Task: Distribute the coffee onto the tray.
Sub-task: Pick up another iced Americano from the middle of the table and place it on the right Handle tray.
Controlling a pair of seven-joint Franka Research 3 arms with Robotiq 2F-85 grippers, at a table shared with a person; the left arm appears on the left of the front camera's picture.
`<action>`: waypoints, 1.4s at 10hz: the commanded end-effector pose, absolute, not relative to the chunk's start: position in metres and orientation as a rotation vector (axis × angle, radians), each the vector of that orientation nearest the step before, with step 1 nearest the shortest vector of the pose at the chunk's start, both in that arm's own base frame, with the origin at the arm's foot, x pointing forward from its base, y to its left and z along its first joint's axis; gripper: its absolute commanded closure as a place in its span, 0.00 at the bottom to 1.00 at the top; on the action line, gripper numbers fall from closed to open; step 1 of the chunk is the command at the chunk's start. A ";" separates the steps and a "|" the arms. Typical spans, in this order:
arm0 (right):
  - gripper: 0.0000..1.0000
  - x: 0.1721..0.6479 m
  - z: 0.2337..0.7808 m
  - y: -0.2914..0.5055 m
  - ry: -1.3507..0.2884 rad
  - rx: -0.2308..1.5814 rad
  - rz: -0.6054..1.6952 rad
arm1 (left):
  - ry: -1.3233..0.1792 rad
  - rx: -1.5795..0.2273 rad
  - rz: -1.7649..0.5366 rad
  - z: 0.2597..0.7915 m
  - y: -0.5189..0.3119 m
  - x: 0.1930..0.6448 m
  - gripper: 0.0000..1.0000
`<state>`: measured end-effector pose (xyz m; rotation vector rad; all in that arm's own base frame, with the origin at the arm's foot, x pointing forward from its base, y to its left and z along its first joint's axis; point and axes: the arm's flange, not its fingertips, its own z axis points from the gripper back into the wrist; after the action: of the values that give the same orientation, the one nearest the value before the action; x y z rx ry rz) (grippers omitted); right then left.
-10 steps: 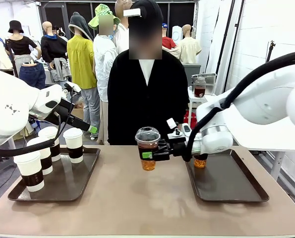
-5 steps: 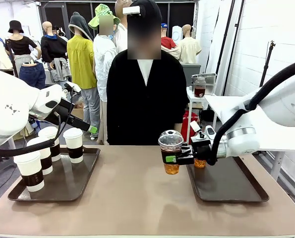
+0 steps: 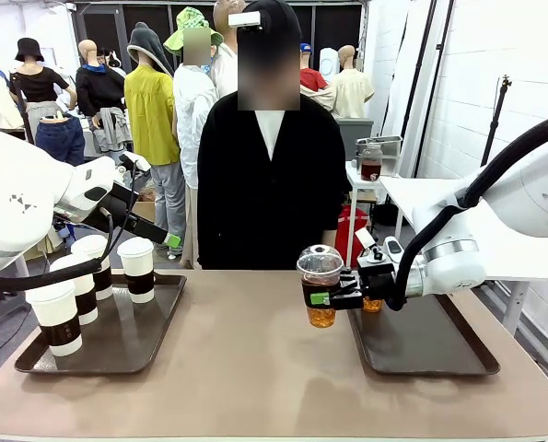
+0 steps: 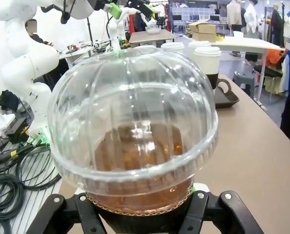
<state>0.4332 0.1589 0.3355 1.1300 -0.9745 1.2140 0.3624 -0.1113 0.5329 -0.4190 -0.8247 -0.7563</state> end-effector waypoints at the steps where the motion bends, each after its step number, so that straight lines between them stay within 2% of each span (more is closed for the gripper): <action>1: 0.39 0.437 0.341 0.162 -0.982 1.129 1.221 | -0.820 -0.425 -0.755 0.532 -0.110 0.363 0.00; 10: 0.39 0.412 0.314 0.042 -1.086 1.085 1.194 | -0.820 -0.425 -0.755 0.532 -0.110 0.363 0.00; 14: 0.39 0.417 0.297 0.017 -1.093 1.103 1.204 | -0.820 -0.425 -0.755 0.532 -0.110 0.363 0.00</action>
<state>0.4132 0.0221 0.2968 1.0698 -1.0675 1.1744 0.3624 -0.1113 0.5329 -0.4190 -0.8247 -0.7562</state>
